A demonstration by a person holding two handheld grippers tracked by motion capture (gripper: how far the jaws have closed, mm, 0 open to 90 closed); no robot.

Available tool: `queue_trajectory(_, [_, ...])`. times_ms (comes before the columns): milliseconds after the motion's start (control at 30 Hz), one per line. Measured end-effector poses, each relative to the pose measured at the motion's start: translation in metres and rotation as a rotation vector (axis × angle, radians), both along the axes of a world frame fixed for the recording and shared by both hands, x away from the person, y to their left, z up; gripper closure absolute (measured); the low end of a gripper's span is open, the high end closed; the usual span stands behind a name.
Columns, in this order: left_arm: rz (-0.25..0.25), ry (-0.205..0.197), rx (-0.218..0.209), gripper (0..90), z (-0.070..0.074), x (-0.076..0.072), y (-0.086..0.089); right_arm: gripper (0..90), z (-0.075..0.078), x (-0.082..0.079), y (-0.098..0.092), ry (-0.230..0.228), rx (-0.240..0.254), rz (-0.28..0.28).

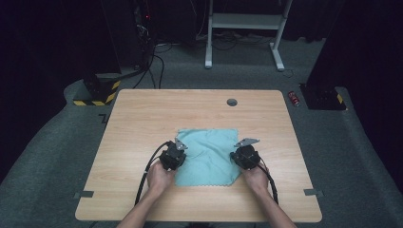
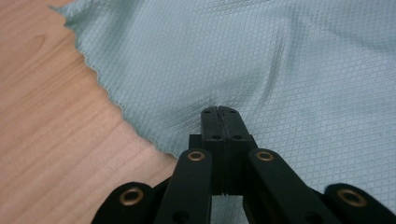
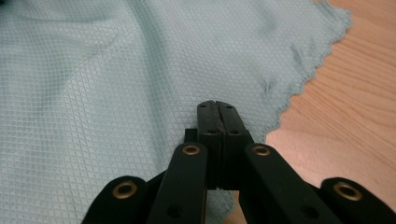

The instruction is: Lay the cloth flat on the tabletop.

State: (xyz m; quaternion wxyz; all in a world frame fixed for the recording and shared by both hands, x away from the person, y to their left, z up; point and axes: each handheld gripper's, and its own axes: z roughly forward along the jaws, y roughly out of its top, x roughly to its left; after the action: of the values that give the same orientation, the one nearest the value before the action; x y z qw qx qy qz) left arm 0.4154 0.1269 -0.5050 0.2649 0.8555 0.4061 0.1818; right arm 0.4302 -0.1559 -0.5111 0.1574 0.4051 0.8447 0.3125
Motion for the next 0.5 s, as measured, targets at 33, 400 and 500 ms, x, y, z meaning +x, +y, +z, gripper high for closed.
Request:
queue_trajectory(33, [0.005,0.011,-0.003,90.0,0.001,0.006,0.002,90.0,0.0,0.002,0.0,-0.005,0.003,-0.001])
queue_trajectory(400, [0.032,0.027,-0.141,63.3,0.008,-0.008,0.019,82.0,0.009,-0.005,-0.007,-0.014,0.095,0.009])
queue_trajectory(500, [0.02,0.03,-0.149,57.9,0.007,-0.024,0.021,79.6,0.01,-0.015,-0.013,-0.008,0.104,0.01])
